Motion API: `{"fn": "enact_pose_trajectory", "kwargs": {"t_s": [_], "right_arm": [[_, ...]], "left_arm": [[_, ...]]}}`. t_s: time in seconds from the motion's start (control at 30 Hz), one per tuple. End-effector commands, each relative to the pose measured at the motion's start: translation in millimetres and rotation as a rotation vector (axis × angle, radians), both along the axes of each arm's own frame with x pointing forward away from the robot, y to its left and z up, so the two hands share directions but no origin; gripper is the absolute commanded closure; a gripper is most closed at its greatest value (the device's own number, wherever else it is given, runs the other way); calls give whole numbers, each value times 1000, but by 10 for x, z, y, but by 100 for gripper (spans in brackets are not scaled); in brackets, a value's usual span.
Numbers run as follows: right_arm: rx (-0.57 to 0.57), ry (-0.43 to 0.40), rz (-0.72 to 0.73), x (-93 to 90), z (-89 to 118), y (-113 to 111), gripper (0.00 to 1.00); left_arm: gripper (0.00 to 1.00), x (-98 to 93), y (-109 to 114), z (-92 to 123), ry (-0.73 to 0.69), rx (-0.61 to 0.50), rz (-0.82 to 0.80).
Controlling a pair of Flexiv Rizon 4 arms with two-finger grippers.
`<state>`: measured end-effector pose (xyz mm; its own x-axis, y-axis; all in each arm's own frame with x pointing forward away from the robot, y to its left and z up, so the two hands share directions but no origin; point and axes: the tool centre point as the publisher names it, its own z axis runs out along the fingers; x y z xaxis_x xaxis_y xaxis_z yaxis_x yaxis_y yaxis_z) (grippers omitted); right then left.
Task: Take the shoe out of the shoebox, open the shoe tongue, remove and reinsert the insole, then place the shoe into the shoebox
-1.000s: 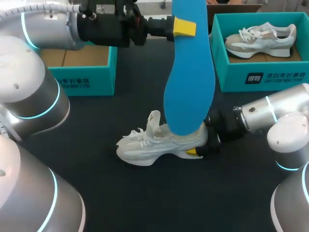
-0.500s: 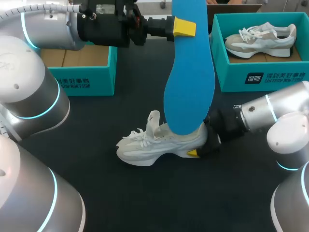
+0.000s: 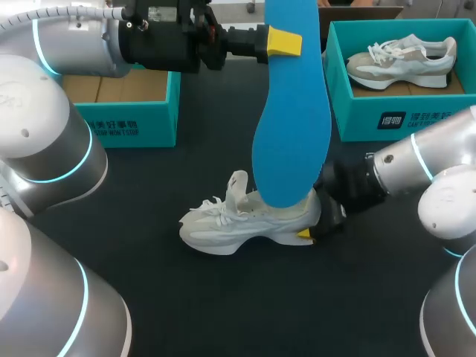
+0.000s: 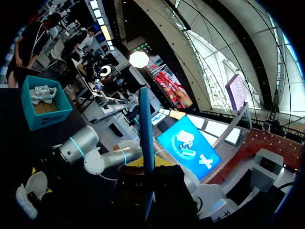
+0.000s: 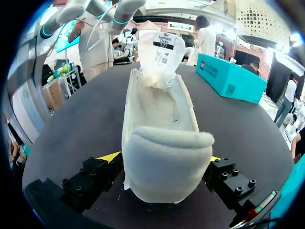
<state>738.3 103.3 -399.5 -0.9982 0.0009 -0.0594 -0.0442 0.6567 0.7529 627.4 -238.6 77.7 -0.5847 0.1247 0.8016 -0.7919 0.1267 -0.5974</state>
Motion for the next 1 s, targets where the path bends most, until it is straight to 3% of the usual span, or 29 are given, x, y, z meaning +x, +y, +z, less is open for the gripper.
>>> {"fn": "enact_pose_trajectory", "kwargs": {"t_s": [0.03,0.57,0.73,1.0], "right_arm": [[-121,3,-16,-17,212,-53,0],[-148,3,-16,-22,254,-56,0],[-215,-72,-3,-19,508,-126,0],[-324,-51,-3,-34,705,-138,0]], "left_arm": [[100,-13,5,-14,1,-1,2],[100,-13,5,-14,1,-1,2],[100,-13,5,-14,1,-1,2],[100,-13,5,-14,1,-1,2]]}}
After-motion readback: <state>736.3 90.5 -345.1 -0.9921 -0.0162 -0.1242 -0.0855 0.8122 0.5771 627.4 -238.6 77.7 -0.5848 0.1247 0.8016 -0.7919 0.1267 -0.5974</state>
